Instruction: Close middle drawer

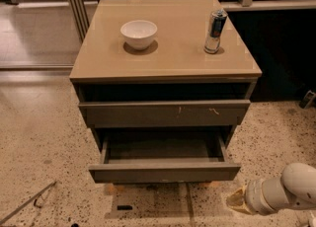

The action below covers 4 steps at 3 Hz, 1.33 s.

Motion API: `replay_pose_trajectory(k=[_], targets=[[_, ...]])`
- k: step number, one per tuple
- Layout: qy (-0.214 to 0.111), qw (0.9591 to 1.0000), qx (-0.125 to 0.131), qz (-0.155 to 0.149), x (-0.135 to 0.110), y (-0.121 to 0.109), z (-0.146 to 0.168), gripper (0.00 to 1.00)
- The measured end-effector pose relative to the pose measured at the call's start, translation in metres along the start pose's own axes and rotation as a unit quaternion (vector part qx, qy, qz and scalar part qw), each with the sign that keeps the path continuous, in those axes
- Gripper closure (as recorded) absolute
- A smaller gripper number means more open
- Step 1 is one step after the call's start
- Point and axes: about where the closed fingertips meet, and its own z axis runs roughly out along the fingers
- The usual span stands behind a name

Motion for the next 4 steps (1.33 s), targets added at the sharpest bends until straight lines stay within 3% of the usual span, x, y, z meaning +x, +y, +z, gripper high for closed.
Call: replay_pose_trajectory(k=[1,2,3,4], targets=[[-0.052,0.9982,0.012,-0.027,0.012,-0.021,0.046,1.00],[-0.052,0.9982,0.012,-0.027,0.012,-0.021,0.046,1.00],[-0.060,0.9966,0.031,-0.048,0.010,-0.020,0.046,1.00],[-0.082,0.9883,0.079,-0.102,-0.002,-0.031,0.051,1.00]])
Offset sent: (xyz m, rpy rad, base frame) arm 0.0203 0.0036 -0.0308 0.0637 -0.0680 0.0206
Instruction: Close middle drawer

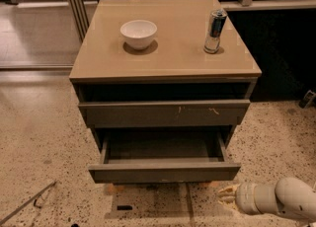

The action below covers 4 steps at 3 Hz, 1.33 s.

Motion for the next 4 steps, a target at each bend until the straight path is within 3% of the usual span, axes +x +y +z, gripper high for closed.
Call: replay_pose_trajectory(k=[1,2,4], targets=[[-0.025,0.9975,0.040,-0.051,-0.010,-0.019,0.016,1.00],[-0.044,0.9935,0.076,-0.073,-0.010,-0.037,0.030,1.00],[-0.040,0.9884,0.128,-0.071,0.007,-0.066,0.054,1.00]])
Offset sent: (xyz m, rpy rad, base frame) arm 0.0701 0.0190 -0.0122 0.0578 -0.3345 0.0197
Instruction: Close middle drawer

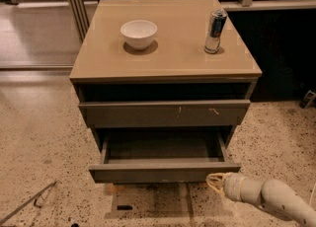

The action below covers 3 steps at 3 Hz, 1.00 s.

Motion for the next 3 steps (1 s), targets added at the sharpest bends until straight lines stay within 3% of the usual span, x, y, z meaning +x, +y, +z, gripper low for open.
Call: replay_pose_trajectory(k=[3], targets=[[-0.001,0.9976,0.069,-0.008,0.008,-0.049,0.015,1.00]])
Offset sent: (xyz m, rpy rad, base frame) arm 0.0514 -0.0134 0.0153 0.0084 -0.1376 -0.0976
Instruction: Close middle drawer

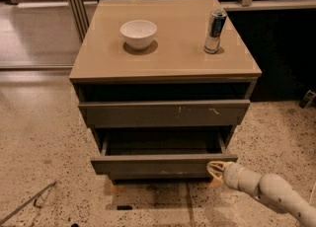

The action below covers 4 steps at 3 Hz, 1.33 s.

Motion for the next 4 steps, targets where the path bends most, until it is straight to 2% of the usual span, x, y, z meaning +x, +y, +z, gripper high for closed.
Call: replay_pose_trajectory(k=[2,4], targets=[[0.004,0.9998,0.017,-0.002,0.007,-0.034,0.019,1.00],[0.023,0.9997,0.009,0.003,0.014,-0.065,0.052,1.00]])
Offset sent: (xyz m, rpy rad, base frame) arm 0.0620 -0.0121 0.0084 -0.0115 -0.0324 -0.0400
